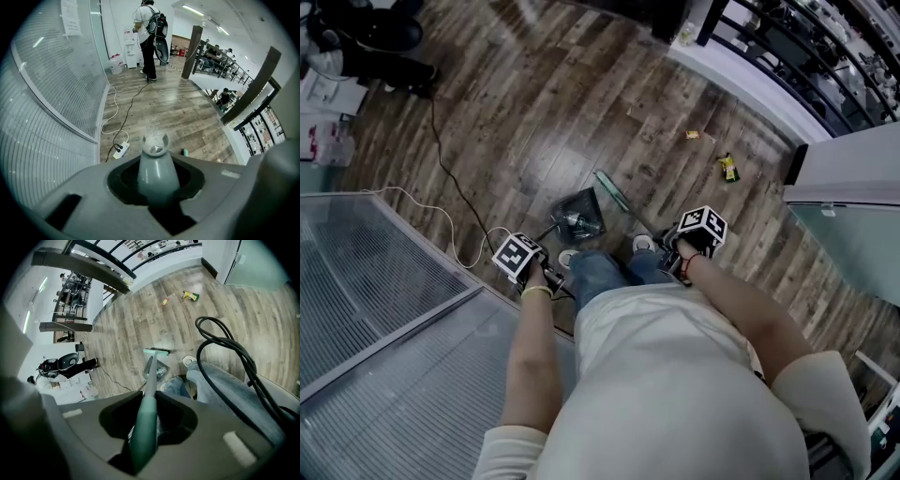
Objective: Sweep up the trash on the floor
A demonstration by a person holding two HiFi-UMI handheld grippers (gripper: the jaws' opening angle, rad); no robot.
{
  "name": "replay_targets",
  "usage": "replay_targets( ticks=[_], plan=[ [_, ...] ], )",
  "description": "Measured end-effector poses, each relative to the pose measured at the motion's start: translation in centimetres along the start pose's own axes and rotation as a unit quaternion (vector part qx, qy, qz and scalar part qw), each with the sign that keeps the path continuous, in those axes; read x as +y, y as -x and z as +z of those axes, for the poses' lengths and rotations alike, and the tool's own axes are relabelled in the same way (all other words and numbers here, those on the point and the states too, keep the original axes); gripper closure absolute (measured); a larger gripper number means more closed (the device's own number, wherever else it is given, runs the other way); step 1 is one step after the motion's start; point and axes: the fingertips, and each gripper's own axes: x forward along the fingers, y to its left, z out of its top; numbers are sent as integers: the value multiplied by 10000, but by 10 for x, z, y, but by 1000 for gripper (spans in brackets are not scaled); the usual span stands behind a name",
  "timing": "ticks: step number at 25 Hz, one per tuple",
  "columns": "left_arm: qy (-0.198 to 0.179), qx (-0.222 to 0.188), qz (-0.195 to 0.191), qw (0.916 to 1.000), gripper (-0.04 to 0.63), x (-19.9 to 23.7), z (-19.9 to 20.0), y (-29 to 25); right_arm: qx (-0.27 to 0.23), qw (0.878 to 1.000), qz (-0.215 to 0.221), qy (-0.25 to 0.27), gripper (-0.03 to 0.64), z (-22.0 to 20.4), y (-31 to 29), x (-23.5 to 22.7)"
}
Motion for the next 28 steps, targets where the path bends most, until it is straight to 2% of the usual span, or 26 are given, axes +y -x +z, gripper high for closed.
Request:
replay_targets(
  ticks=[10,13,28],
  plan=[
    [657,25,-218,9976,508,-28,-16,7,-250,9981,222,-515,522,42,29,-19],
    [699,43,-289,9971,508,-49,-18,9,-323,9974,307,-568,522,57,41,-20],
    [-321,-74,-782,9964,508,-187,8,19,-1017,9876,903,-781,522,108,98,-34]
  ],
)
